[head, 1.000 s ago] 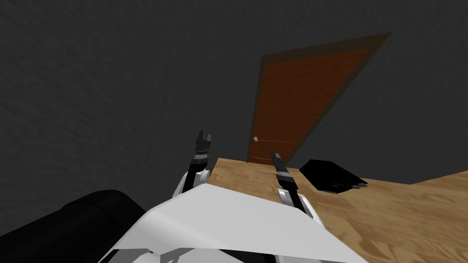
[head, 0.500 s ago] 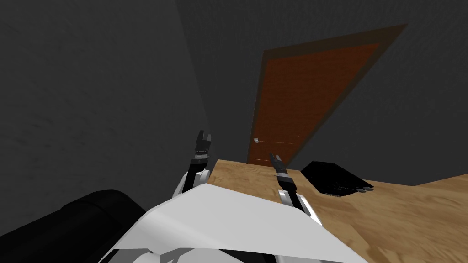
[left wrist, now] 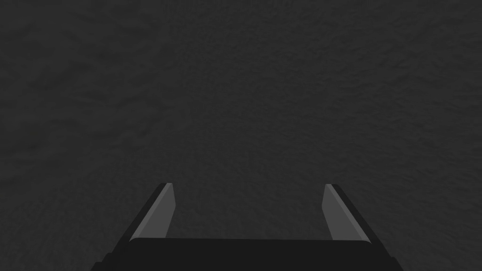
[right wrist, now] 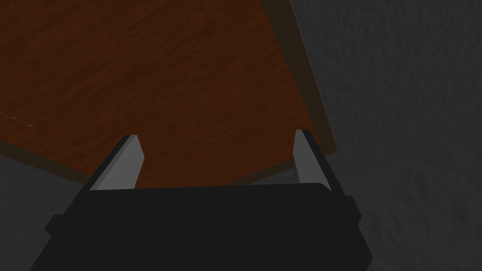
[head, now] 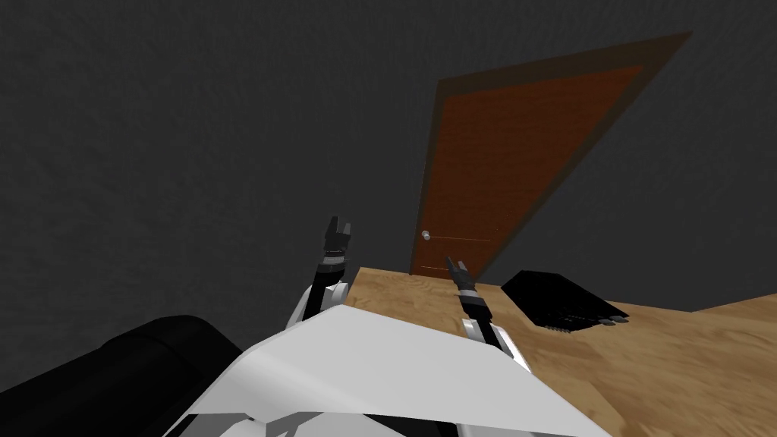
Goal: Pull the door open
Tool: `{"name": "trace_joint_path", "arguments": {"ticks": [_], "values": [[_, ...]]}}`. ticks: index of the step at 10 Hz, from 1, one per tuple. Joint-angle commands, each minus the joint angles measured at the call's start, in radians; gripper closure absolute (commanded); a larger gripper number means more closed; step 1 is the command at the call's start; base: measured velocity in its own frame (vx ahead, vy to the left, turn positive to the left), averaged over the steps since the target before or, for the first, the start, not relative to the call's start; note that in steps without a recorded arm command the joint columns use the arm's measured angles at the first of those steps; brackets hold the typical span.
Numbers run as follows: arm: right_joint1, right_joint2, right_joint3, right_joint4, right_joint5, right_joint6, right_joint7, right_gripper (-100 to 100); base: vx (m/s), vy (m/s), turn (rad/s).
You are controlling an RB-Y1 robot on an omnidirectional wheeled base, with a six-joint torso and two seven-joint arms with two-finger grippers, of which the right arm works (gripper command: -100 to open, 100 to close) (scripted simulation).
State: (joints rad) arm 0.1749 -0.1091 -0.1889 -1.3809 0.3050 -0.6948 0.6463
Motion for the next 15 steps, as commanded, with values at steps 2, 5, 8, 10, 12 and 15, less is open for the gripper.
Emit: {"name": "trace_joint_path", "arguments": {"ticks": [2,5,8,10,12,15], "values": [[-0.017,-0.002,-0.014,0.058,0.015,-0.022,0.035,-100,0.059,0.008,-0.004],[-0.041,-0.004,-0.034,0.137,0.044,-0.046,0.093,-100,0.085,0.012,-0.015],[-0.064,-0.006,-0.053,0.214,0.072,-0.069,0.148,-100,0.103,0.018,-0.013],[-0.079,-0.006,-0.066,0.263,0.090,-0.084,0.183,-100,0.098,0.013,-0.011],[-0.093,-0.007,-0.077,0.309,0.107,-0.097,0.216,-100,0.096,0.004,-0.013],[-0.113,-0.008,-0.094,0.376,0.132,-0.118,0.265,-100,0.099,0.008,-0.011]]}}
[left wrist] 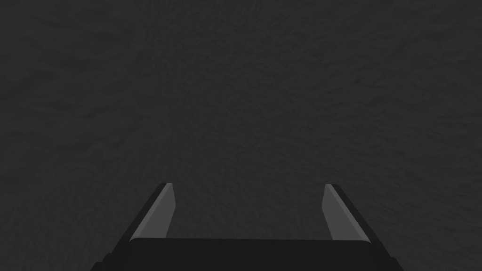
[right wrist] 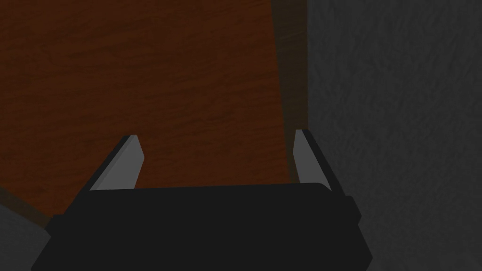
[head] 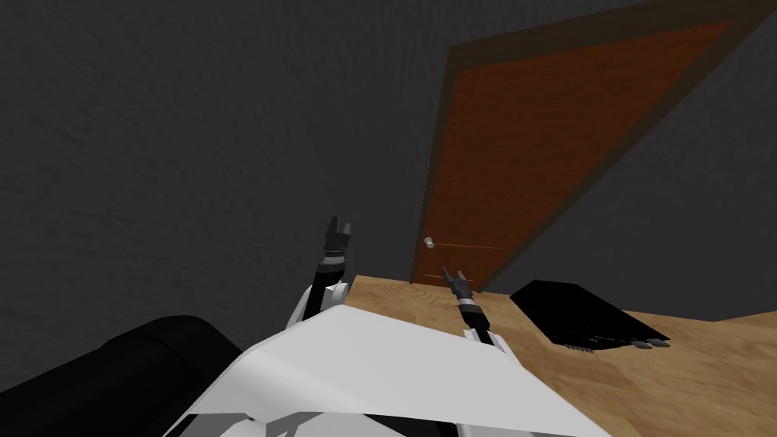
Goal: Pull the door open
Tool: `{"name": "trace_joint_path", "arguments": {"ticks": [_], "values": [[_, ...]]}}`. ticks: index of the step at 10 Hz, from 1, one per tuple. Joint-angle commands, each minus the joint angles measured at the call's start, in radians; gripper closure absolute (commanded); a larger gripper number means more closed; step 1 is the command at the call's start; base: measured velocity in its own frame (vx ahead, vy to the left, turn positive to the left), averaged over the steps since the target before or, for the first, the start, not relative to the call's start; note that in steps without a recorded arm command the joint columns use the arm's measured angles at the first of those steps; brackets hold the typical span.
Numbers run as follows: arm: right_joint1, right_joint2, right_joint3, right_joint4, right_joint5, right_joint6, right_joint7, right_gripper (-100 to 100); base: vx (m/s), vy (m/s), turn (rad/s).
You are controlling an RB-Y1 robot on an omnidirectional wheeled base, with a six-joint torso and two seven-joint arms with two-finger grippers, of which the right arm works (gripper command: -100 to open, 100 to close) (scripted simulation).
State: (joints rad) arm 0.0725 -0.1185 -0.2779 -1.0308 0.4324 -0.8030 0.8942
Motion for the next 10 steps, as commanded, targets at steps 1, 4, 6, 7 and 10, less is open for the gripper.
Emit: {"name": "trace_joint_path", "arguments": {"ticks": [1,4,6,7,10], "values": [[-0.017,0.001,-0.010,0.045,0.012,-0.015,0.031,-100,0.103,0.012,-0.011],[-0.035,0.001,-0.025,0.105,0.034,-0.033,0.074,-100,0.093,0.008,-0.009],[-0.045,0.000,-0.034,0.139,0.046,-0.044,0.099,-100,0.099,0.018,-0.009],[-0.050,0.000,-0.038,0.155,0.052,-0.048,0.110,-100,0.084,0.009,-0.009],[-0.067,0.000,-0.053,0.213,0.074,-0.066,0.152,-100,0.101,0.005,-0.009]]}}
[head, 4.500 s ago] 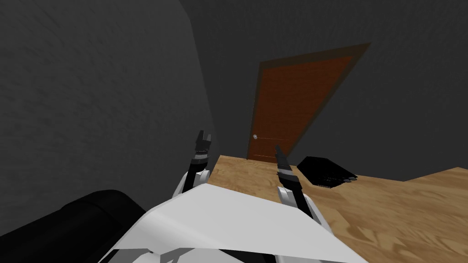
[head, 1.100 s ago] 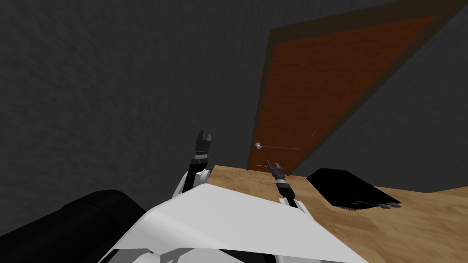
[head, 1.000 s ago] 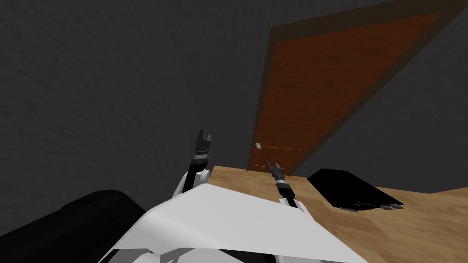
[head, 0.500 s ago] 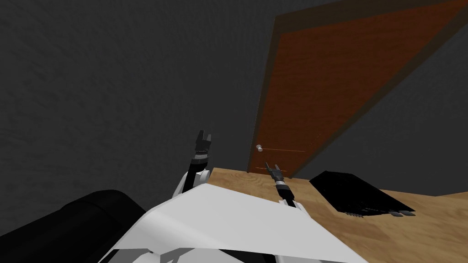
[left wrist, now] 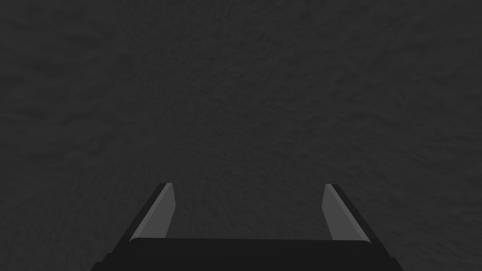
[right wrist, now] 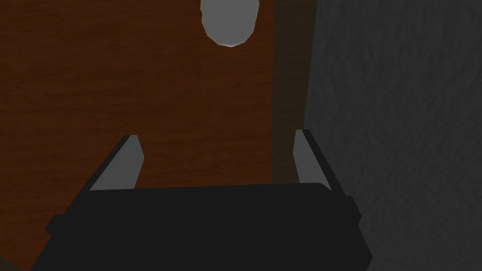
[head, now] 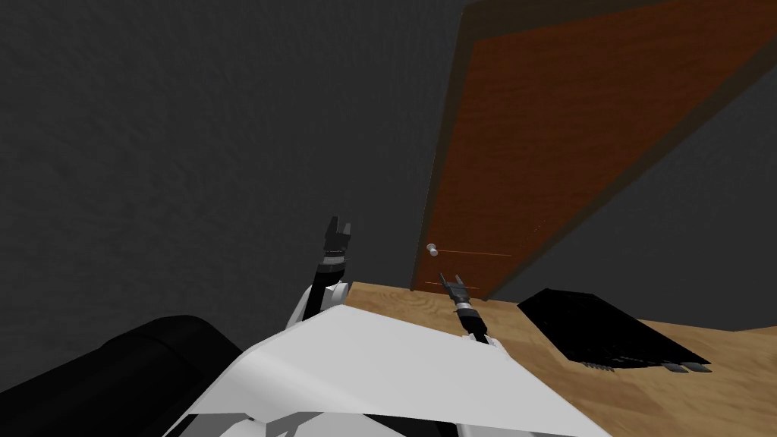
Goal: Pull the door open
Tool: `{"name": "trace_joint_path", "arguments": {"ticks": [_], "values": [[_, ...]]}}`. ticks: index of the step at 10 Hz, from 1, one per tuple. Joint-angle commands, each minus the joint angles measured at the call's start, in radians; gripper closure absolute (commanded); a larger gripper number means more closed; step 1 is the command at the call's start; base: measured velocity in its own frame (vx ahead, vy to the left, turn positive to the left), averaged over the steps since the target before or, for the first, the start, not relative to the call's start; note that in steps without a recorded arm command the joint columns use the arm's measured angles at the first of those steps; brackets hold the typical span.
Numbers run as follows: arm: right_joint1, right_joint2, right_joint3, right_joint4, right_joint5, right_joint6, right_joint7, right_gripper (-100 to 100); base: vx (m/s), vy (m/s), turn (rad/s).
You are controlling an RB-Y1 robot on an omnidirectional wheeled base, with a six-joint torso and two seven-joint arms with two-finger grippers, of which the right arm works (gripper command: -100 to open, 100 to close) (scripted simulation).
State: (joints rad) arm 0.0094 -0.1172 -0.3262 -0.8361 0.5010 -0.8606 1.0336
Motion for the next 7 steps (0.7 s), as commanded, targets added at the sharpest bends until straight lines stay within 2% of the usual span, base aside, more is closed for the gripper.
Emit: {"name": "trace_joint_path", "arguments": {"ticks": [1,4,5,6,7], "values": [[-0.008,-0.001,-0.007,0.029,0.009,-0.011,0.021,-100,0.119,0.016,-0.007],[-0.024,-0.001,-0.022,0.085,0.030,-0.028,0.061,-100,0.108,0.016,-0.008],[-0.021,-0.001,-0.018,0.070,0.025,-0.022,0.049,-100,0.053,0.012,-0.001],[-0.015,-0.015,-0.031,0.084,0.016,-0.035,0.049,-100,0.114,0.022,0.129],[-0.013,-0.019,-0.035,0.087,0.013,-0.039,0.048,-100,0.171,0.035,0.110]]}}
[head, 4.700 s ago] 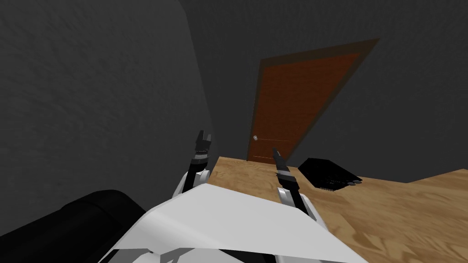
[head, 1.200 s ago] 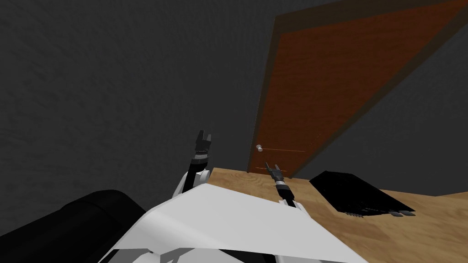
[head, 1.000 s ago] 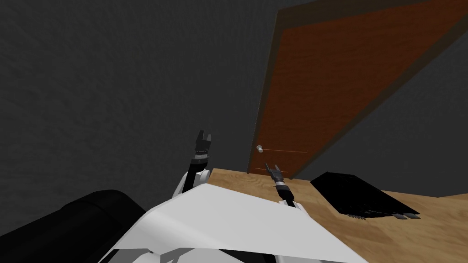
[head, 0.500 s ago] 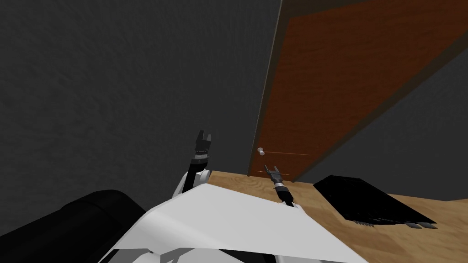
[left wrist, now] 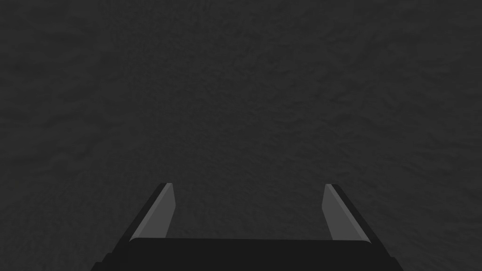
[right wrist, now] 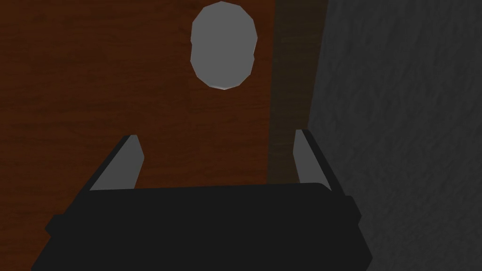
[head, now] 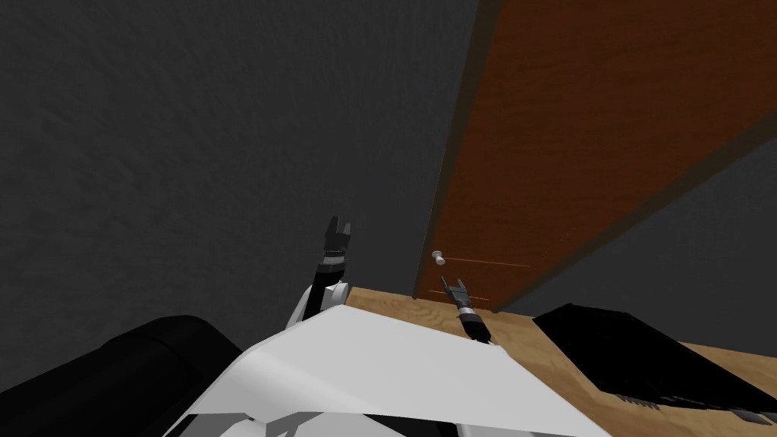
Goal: Pull the door open
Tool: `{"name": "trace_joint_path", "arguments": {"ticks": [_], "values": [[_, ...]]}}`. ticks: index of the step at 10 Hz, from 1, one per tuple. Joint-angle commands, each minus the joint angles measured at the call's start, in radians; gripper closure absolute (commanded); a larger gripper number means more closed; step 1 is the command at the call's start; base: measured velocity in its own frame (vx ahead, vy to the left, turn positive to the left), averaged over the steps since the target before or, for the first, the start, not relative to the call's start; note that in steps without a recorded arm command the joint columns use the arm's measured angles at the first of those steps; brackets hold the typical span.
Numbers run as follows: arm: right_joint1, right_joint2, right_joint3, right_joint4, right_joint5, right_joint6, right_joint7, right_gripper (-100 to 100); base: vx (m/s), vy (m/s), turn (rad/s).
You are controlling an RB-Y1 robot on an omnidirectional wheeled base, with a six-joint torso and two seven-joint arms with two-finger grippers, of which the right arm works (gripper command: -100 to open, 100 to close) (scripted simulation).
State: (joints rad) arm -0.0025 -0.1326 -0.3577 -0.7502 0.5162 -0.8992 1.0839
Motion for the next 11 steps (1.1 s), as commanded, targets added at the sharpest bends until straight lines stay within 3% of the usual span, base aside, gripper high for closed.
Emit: {"name": "trace_joint_path", "arguments": {"ticks": [1,7,8,9,11], "values": [[0.004,-0.013,-0.012,0.010,-0.009,-0.008,-0.004,-100,0.180,0.048,0.107],[0.032,-0.072,-0.066,0.062,-0.053,-0.060,-0.018,-100,0.199,0.039,0.129],[0.029,-0.066,-0.060,0.049,-0.048,-0.048,-0.018,-100,0.067,0.002,0.020],[0.029,-0.066,-0.060,0.049,-0.048,-0.048,-0.018,100,-0.004,-0.003,-0.028],[0.029,-0.066,-0.060,0.049,-0.048,-0.048,-0.018,100,-0.022,-0.006,0.006]]}}
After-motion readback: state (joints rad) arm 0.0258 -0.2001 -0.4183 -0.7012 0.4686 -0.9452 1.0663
